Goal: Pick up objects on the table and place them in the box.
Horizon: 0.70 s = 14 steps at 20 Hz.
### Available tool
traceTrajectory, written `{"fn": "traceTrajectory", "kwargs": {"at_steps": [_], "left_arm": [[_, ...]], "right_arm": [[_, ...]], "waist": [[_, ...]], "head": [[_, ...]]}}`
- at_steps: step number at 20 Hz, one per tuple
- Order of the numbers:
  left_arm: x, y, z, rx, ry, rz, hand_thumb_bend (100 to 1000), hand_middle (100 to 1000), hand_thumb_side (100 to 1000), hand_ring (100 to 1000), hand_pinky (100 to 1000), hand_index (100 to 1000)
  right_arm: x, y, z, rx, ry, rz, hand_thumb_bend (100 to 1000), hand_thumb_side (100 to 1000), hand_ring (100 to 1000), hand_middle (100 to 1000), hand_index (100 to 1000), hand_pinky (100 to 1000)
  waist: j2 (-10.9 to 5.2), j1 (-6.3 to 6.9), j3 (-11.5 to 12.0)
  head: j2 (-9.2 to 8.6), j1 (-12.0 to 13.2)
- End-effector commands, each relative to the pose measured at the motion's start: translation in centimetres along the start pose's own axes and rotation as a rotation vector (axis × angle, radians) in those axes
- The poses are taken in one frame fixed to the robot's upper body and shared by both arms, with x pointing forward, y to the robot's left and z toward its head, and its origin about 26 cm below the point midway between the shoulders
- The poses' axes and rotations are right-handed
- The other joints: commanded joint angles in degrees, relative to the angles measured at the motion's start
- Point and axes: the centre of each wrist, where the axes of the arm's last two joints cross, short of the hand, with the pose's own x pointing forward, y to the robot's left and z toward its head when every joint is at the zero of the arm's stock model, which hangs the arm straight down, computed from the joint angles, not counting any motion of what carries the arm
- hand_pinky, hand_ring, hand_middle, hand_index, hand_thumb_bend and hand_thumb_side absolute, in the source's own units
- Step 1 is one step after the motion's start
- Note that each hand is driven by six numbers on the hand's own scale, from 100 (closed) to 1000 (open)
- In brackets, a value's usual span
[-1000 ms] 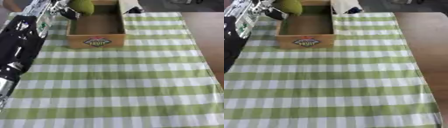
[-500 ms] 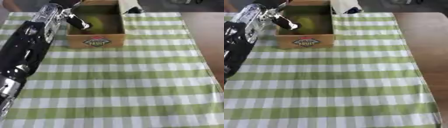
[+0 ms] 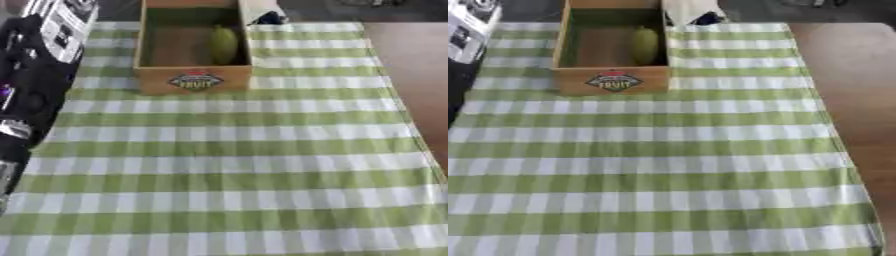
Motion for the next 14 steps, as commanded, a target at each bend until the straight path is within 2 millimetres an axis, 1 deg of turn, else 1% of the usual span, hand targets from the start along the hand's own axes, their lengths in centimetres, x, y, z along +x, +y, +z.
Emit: {"fn": "traceTrajectory", "kwargs": {"at_steps": [1,4,8,10,14], "left_arm": [[1.6,5.8,1.2,0.216,-0.085,0.106,100,689,552,703,733,823],[2.6,8.2,4.0,0.329,-0.145,0.194,100,674,524,690,719,812],[3.8,9.8,8.1,0.437,-0.186,0.345,100,650,549,671,702,798],[3.7,9.9,9.7,0.493,-0.182,0.436,100,635,563,659,695,790],[1.9,8.4,11.6,0.58,-0.18,0.586,100,621,599,648,688,778]], "right_arm": [[0.7,-0.5,-0.7,0.002,-0.034,0.023,100,574,698,597,810,923],[0.8,-0.6,-0.7,-0.002,-0.039,0.028,100,577,698,598,809,922],[1.0,-0.8,-1.0,-0.017,-0.048,0.039,100,573,697,598,808,920],[1.1,-0.9,-1.0,-0.026,-0.052,0.044,100,574,696,598,808,919],[1.3,-1.0,-1.2,-0.041,-0.058,0.053,100,574,695,598,807,918]], "waist": [[-1.45,0.05,0.3],[-1.38,0.03,0.6],[-1.19,-0.28,1.0],[-1.13,-0.47,1.1],[-1.03,-0.82,1.5]], "head": [[0.42,-0.5],[0.38,-1.1],[0.12,-2.0],[-0.05,-2.3],[-0.26,-2.9]]}}
